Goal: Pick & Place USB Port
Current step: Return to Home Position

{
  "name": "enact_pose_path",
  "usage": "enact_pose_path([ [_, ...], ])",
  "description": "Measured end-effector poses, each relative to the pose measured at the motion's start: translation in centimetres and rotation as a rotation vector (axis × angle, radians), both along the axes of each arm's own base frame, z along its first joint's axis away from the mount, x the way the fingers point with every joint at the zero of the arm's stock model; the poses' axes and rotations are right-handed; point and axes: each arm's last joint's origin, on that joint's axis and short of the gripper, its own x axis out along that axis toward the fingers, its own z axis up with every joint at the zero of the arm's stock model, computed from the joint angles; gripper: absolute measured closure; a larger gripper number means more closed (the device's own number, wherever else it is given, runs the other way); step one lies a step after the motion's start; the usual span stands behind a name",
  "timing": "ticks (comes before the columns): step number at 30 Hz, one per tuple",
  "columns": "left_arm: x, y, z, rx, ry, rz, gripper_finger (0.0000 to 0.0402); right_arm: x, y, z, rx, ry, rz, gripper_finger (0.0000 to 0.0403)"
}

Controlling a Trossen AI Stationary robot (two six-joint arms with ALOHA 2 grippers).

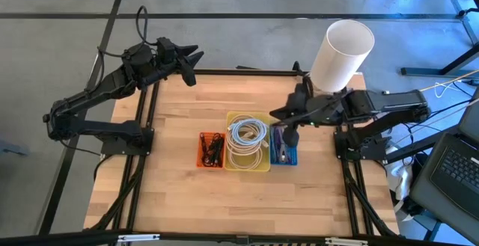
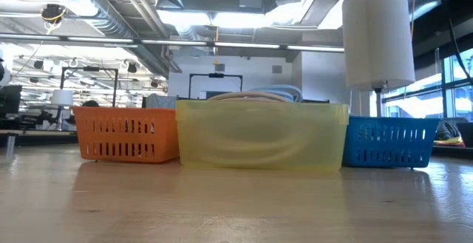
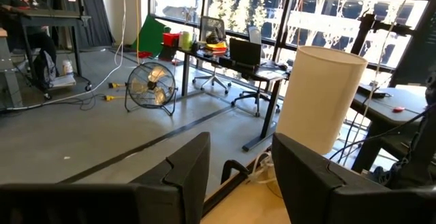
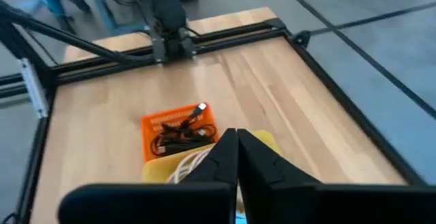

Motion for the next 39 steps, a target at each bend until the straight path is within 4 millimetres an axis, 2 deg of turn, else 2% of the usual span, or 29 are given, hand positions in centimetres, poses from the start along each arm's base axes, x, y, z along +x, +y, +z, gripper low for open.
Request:
enact_pose_path([
  [8, 0.0, 0.0, 0.0, 0.000, 0.000, 0.000, 0.0251, -3.9, -0.8, -6.9, 0.121, -0.268, 0.156, 0.0401],
  [15, 0.0, 0.0, 0.0, 0.000, 0.000, 0.000, 0.0251, -8.0, -2.1, -14.3, 0.148, -0.377, 0.188, 0.0402],
  [22, 0.0, 0.0, 0.0, 0.000, 0.000, 0.000, 0.0251, -11.3, -2.7, -20.4, -0.044, -0.363, 0.258, 0.0402],
  [28, 0.0, 0.0, 0.0, 0.000, 0.000, 0.000, 0.0251, -13.1, -3.1, -22.9, -0.101, -0.415, 0.264, 0.0402],
  [39, 0.0, 0.0, 0.0, 0.000, 0.000, 0.000, 0.0253, -15.3, -3.5, -24.9, -0.094, -0.561, 0.226, 0.0403],
])
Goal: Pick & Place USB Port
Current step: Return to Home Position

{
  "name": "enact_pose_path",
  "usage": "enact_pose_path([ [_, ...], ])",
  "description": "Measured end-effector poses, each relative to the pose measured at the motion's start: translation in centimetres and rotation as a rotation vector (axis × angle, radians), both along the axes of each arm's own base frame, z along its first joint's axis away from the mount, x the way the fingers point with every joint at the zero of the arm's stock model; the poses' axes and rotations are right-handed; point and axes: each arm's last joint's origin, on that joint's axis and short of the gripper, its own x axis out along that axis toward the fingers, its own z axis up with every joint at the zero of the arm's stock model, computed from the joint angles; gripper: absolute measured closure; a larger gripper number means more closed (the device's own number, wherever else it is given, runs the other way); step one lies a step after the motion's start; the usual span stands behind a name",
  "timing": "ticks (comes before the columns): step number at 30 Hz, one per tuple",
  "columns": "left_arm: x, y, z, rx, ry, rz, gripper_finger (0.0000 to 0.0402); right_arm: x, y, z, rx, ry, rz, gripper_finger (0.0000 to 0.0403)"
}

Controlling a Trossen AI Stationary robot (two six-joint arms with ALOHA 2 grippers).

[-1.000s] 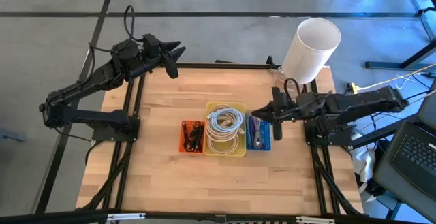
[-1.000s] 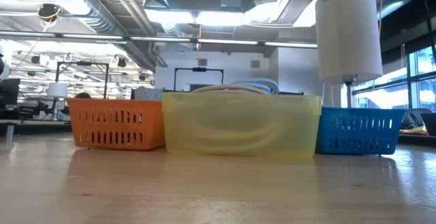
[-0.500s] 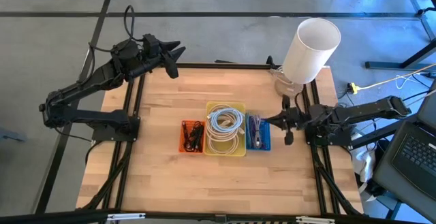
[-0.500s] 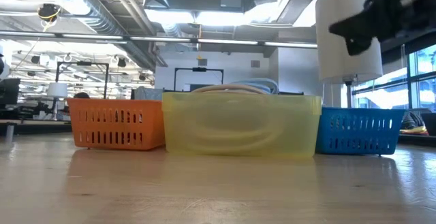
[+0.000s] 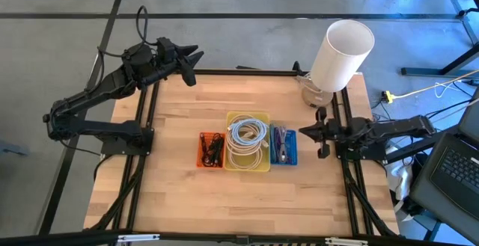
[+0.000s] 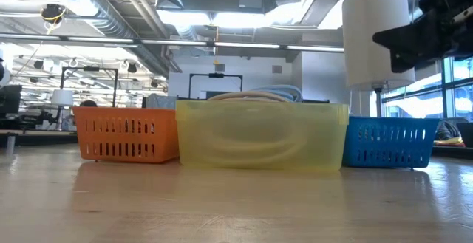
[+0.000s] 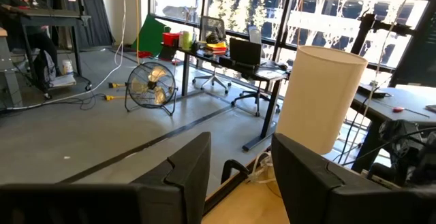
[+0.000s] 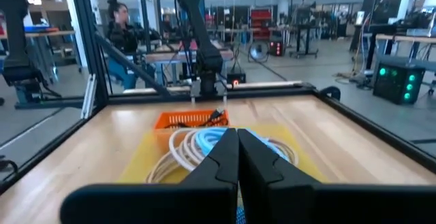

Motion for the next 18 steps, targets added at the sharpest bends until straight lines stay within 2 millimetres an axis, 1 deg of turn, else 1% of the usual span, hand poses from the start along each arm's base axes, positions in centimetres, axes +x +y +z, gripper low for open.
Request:
enact_pose_path([
  [5, 0.00, 0.01, 0.00, 0.000, 0.000, 0.000, 0.0253, -0.73, -0.15, 0.23, -0.020, -0.041, -0.006, 0.0403],
  [10, 0.00, 0.01, 0.00, 0.000, 0.000, 0.000, 0.0253, -0.73, -0.32, 0.27, 0.000, -0.045, -0.060, 0.0390],
  [13, 0.00, 0.00, 0.01, 0.000, 0.000, 0.000, 0.0253, -0.72, -0.33, 0.26, 0.036, -0.047, -0.061, 0.0378],
  [18, 0.00, 0.01, 0.00, 0.000, 0.000, 0.000, 0.0253, -0.72, -0.33, 0.26, 0.038, -0.046, -0.061, 0.0369],
])
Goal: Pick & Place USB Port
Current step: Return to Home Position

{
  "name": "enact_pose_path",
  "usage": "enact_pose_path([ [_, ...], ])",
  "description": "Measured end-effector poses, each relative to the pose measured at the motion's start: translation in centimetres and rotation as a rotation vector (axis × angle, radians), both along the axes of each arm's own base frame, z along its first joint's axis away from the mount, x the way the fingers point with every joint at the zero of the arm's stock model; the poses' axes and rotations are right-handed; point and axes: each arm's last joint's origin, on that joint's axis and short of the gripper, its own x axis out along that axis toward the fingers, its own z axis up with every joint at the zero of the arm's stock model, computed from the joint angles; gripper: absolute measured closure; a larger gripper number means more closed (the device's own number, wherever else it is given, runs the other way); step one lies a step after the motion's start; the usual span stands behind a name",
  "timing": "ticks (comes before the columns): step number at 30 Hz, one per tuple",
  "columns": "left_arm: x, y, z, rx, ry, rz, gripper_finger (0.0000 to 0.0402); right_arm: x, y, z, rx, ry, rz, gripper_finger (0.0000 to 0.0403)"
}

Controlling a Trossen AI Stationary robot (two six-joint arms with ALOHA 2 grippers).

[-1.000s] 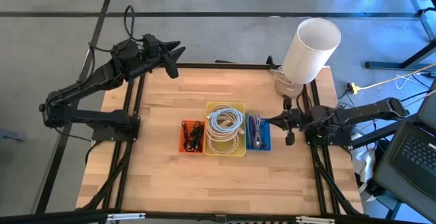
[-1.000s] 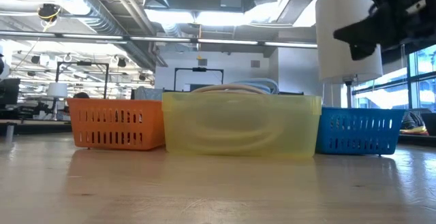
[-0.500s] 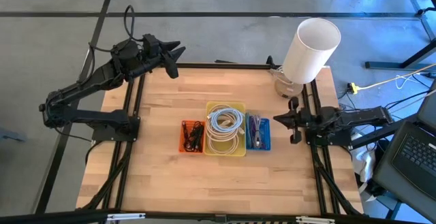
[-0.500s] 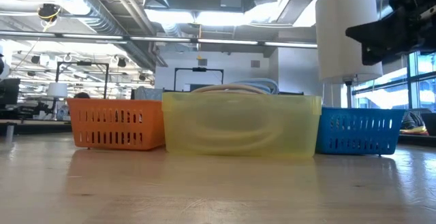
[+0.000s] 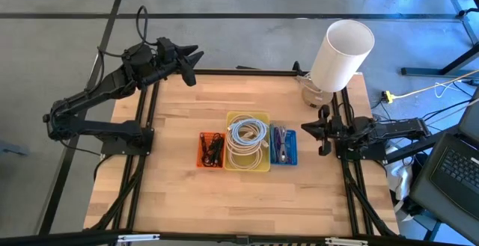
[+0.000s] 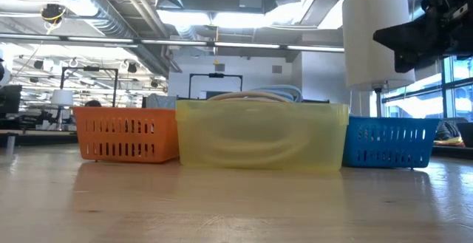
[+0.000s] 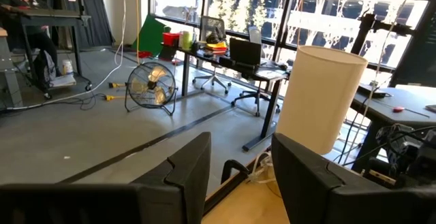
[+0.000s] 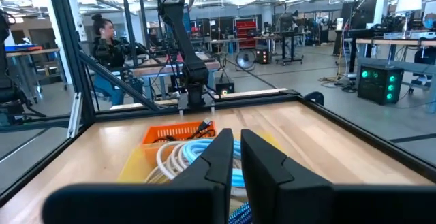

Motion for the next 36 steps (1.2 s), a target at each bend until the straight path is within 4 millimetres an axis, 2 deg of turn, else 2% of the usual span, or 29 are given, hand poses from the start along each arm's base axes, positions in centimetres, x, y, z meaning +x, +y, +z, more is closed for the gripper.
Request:
enact_pose_path([
  [23, 0.0, -0.2, -0.5, 0.007, 0.021, -0.012, 0.0254, 0.0, 0.0, 0.0, -0.001, 0.000, 0.000, 0.0369],
  [26, 0.3, -1.4, -2.6, -0.040, -0.042, -0.099, 0.0254, 0.0, 0.0, 0.0, -0.001, 0.001, 0.000, 0.0369],
  [30, 0.6, -3.8, -7.6, -0.003, -0.122, -0.262, 0.0254, 0.0, 0.0, 0.0, -0.001, 0.001, 0.000, 0.0369],
  [34, -0.2, -6.2, -12.3, 0.089, -0.210, -0.372, 0.0254, 0.0, 0.0, 0.0, -0.001, 0.001, 0.000, 0.0369],
  [36, -1.0, -7.1, -13.9, 0.128, -0.245, -0.413, 0.0254, 0.0, 0.0, 0.0, -0.001, 0.001, 0.000, 0.0369],
])
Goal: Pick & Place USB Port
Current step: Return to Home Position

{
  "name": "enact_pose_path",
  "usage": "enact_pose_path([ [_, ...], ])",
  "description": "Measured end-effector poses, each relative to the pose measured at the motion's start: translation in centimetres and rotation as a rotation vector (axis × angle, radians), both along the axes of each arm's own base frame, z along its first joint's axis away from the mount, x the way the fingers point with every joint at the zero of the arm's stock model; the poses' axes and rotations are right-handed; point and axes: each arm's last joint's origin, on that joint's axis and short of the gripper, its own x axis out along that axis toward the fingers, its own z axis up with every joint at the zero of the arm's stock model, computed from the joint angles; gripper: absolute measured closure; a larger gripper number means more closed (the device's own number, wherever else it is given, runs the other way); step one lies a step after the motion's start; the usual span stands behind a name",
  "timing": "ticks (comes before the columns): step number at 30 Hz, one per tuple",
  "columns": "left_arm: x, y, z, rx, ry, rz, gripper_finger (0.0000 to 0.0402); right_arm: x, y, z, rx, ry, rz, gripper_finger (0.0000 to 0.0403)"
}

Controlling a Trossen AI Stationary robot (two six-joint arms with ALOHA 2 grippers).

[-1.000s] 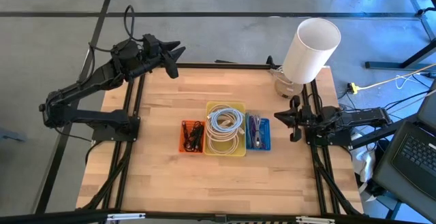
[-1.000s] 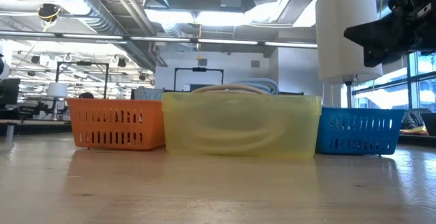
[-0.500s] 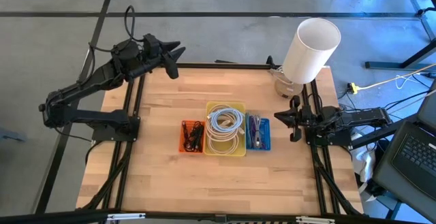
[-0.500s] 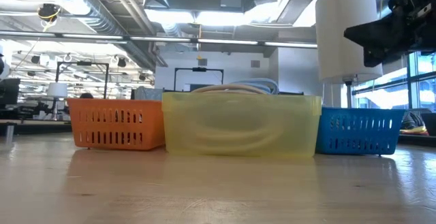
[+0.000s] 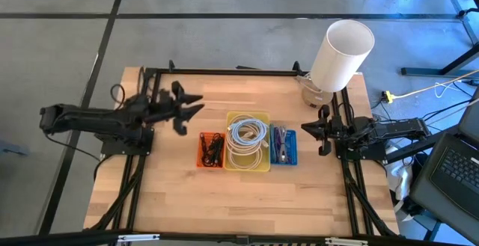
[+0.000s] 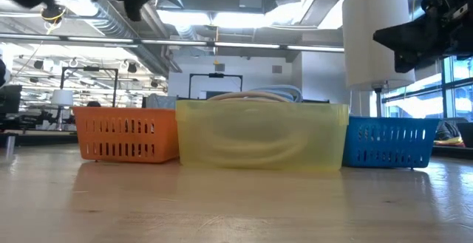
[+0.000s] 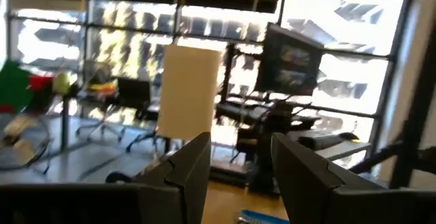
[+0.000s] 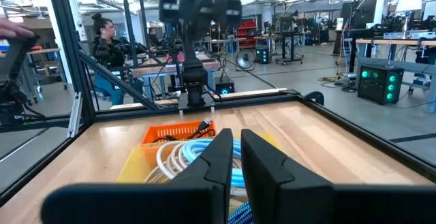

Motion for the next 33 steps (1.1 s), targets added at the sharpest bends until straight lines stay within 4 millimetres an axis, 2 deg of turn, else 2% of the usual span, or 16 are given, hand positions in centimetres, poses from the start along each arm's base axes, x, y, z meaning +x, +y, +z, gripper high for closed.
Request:
enact_pose_path([
  [7, -3.2, -1.5, -2.7, 0.021, -0.070, -0.030, 0.0254, 0.0, 0.0, 0.0, 0.000, 0.000, 0.000, 0.0370],
  [15, -5.8, -1.9, -6.1, 0.062, -0.122, -0.034, 0.0254, 0.0, 0.0, 0.0, 0.000, 0.000, 0.000, 0.0370],
  [23, -6.5, -2.0, -7.7, 0.016, -0.072, -0.090, 0.0254, 0.0, 0.0, 0.0, 0.000, 0.000, 0.000, 0.0370],
  [33, -6.8, -1.7, -10.2, -0.092, 0.148, -0.110, 0.0254, 0.0, 0.0, 0.0, 0.000, 0.000, 0.000, 0.0370],
])
